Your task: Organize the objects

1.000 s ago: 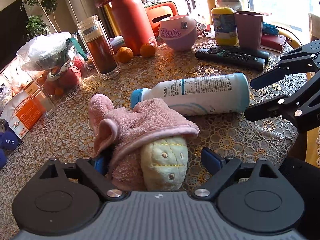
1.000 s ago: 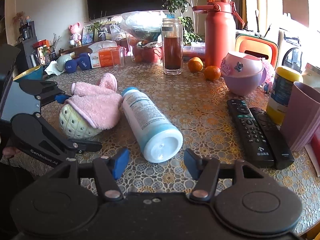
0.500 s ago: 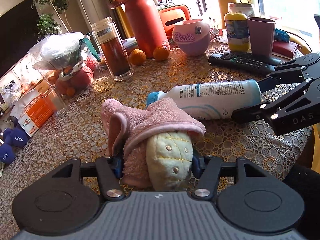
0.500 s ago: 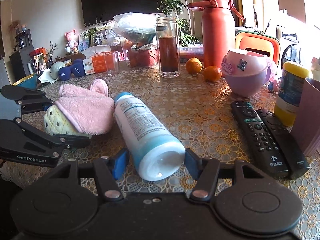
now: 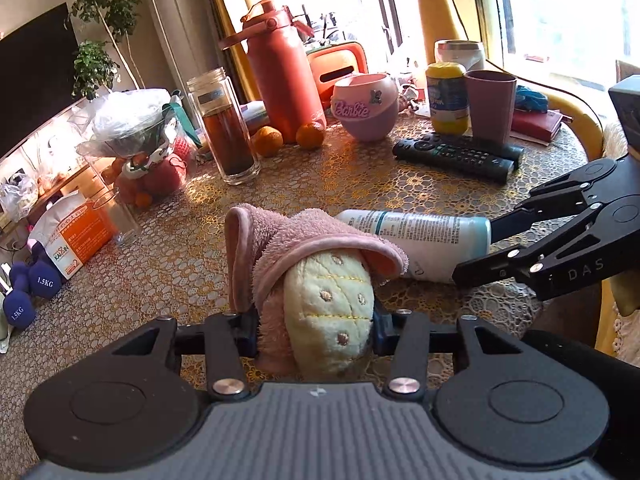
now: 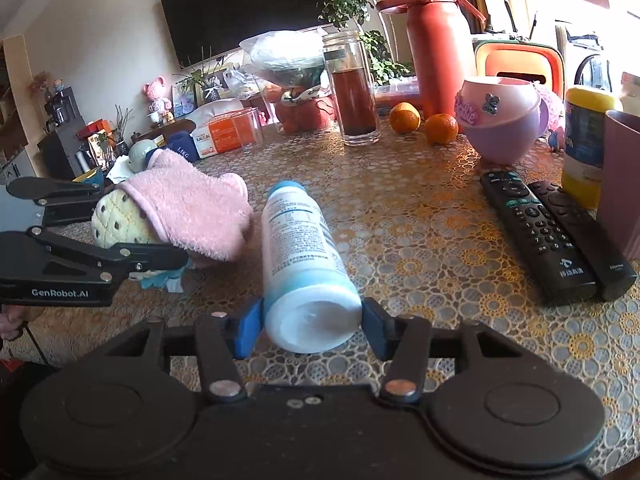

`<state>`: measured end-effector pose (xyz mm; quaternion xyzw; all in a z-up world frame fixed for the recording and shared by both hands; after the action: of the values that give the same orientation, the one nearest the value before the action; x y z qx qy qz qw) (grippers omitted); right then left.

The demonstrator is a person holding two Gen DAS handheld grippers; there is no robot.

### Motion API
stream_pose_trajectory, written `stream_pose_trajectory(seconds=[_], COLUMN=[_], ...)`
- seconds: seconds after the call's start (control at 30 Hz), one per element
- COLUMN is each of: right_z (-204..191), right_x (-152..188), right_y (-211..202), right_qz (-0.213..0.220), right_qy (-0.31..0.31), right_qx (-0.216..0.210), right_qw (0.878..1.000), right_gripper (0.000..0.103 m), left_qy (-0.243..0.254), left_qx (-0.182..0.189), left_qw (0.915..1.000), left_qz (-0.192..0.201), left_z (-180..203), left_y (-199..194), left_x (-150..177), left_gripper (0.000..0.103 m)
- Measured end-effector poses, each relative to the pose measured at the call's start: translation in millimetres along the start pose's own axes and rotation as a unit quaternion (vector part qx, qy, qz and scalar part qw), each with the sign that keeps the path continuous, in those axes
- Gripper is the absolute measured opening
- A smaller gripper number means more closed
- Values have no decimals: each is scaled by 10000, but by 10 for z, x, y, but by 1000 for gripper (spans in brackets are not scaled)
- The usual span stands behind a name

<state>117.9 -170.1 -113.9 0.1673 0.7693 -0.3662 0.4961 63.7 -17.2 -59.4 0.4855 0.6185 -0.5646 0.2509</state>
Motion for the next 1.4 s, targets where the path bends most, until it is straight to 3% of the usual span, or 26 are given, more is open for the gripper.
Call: stream_pose_trajectory(seconds=[0.27,0.4,0.6,0.83,1.13,1.4], right_z=[-93,-103,-120,-98,-48,-57], right_x=[71,68,76,65,40,41], right_y=[-162,-157,-165,-156,-133,-133], right_qz=[-63,-75,-111,-89,-55,-68], right_qy=[-265,-371,-602,-589,-390,-357], right_qx=[-130,-133,-172,-205,-241,-207], right_qw=[9995,9992,9980,9980,9989,9991], right_gripper=[52,52,52,52,52,52], left_qy=[311,359,-113,-348,-855,-1284], left_qx=[787,1181,1527,1410,882,453], left_qw=[9960,9922,9881,9892,9918,9884], left_qz=[284,176,-143,-204,-354,-673], left_z=[458,646,612,399,-116,-464], left_y=[-264,-105,268,454,614,694], left_x=[-291,-408,-434,-453,-310,-37], left_gripper=[46,46,46,46,46,46])
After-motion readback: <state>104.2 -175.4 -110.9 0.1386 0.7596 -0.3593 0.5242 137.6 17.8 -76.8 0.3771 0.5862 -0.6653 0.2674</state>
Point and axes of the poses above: each gripper's, at about its wrist camera, not at the fingertips, and y roughly the way its jaws point, z to its right, x to its underside, the point moved 6 cm from there along y, roughly the way its jaws point, and after that the axes turned 11 degrees about z, right-handed, at the moved point
